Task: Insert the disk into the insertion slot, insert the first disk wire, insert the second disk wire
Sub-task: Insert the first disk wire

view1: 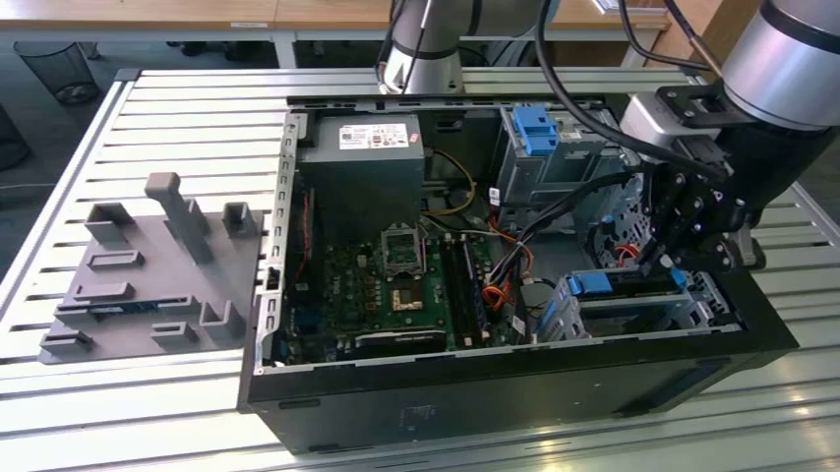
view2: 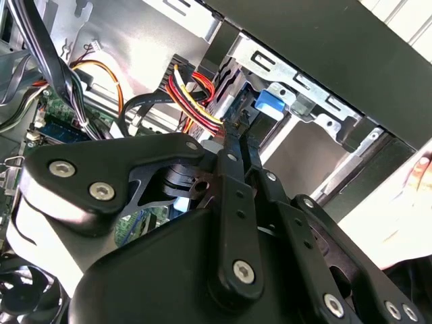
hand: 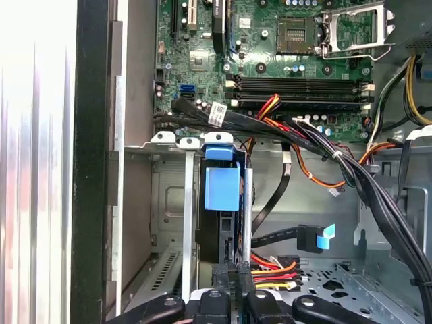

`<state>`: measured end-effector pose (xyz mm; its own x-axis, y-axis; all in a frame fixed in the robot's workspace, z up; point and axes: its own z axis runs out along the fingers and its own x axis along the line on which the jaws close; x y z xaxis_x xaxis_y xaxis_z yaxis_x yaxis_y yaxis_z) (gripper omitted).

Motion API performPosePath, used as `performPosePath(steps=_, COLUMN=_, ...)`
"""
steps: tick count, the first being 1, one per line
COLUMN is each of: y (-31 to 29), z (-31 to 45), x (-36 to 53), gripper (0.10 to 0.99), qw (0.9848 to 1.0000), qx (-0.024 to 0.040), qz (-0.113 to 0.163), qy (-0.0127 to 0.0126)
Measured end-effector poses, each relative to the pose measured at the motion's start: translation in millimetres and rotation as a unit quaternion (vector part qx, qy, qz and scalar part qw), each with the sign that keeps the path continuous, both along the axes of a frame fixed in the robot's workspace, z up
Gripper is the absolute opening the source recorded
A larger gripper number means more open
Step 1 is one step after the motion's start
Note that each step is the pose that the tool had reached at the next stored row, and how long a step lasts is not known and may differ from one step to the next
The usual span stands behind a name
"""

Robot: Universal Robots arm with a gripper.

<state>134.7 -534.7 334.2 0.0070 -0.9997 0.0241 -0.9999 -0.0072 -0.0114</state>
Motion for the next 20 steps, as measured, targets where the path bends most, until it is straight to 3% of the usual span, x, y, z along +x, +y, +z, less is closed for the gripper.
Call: performPosePath(steps=20, y=-0.1, z=-0.3, x=0.0, gripper=0.165, qw=0.9999, qx=0.0000, qz=-0.016, qy=0.0000)
